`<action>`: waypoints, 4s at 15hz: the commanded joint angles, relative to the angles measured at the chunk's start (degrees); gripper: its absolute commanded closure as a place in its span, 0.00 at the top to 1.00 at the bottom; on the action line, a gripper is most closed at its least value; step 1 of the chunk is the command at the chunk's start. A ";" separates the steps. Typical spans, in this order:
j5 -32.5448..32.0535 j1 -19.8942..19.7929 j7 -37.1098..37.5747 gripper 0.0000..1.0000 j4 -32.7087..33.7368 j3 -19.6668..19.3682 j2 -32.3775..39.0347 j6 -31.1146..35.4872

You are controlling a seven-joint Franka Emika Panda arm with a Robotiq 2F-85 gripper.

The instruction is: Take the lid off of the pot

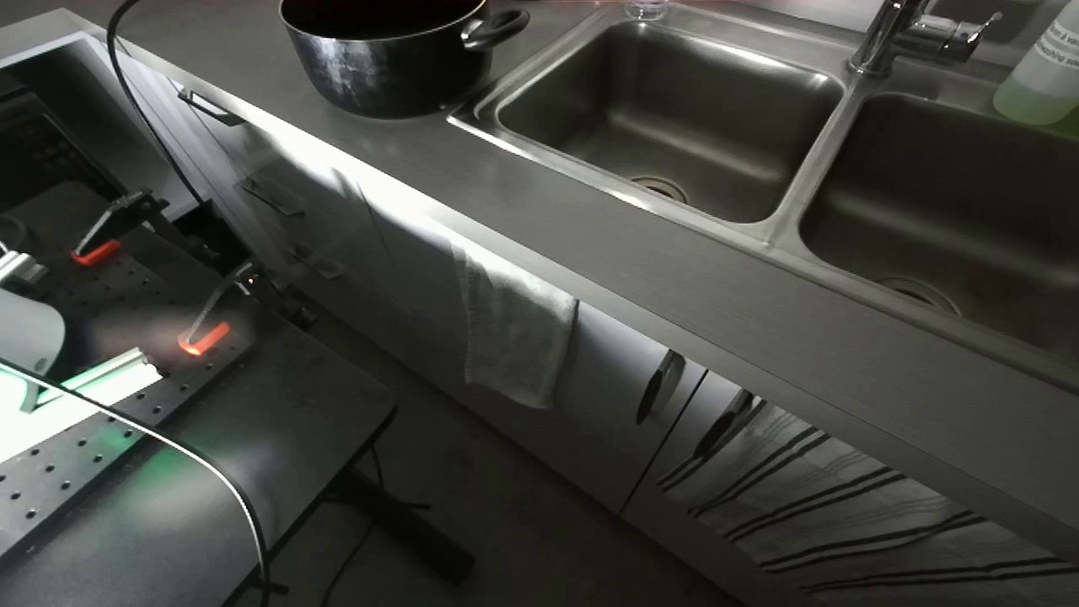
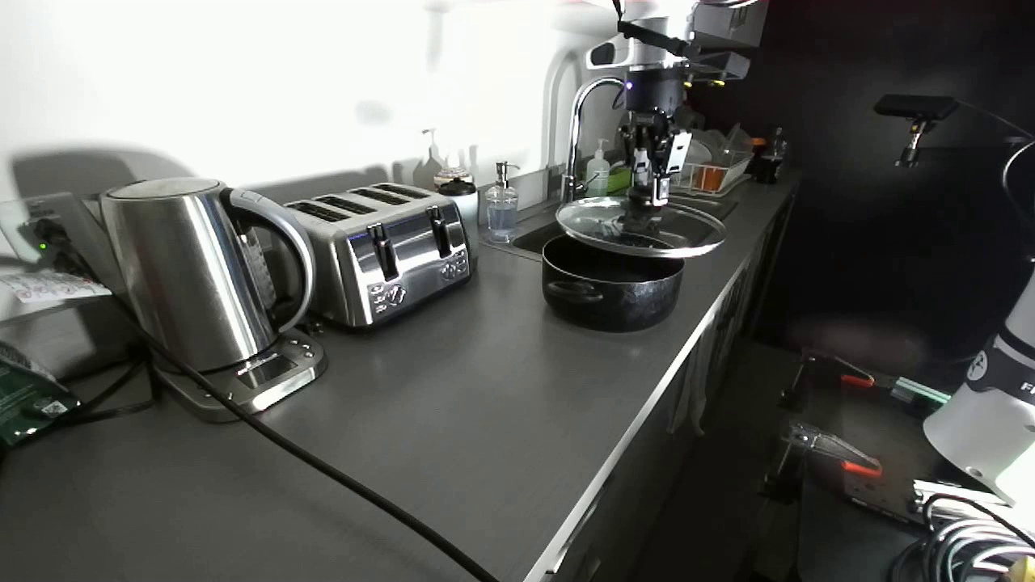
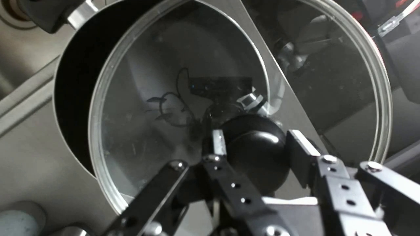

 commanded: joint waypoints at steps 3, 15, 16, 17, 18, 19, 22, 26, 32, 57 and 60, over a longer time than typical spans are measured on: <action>-0.03 5.22 1.64 0.24 -1.18 4.40 -2.50 -2.46; -1.56 16.79 10.52 0.24 1.27 17.00 4.41 0.39; -1.72 17.17 11.41 0.24 2.46 17.57 6.32 0.43; -1.73 17.38 11.83 0.24 3.28 17.92 7.74 0.50; -1.50 17.38 12.23 0.24 4.73 18.09 10.11 0.24; -1.59 17.33 12.71 0.24 5.74 18.23 11.84 0.08; -2.07 16.61 14.22 0.24 9.19 17.98 18.13 0.25; -5.69 15.85 16.48 0.24 11.15 17.38 23.72 4.25; -13.44 15.39 20.66 0.24 11.24 15.79 28.00 10.66; -15.73 10.73 22.82 0.44 14.28 12.67 32.19 12.65; -15.52 10.50 22.60 0.73 13.90 12.78 32.05 12.73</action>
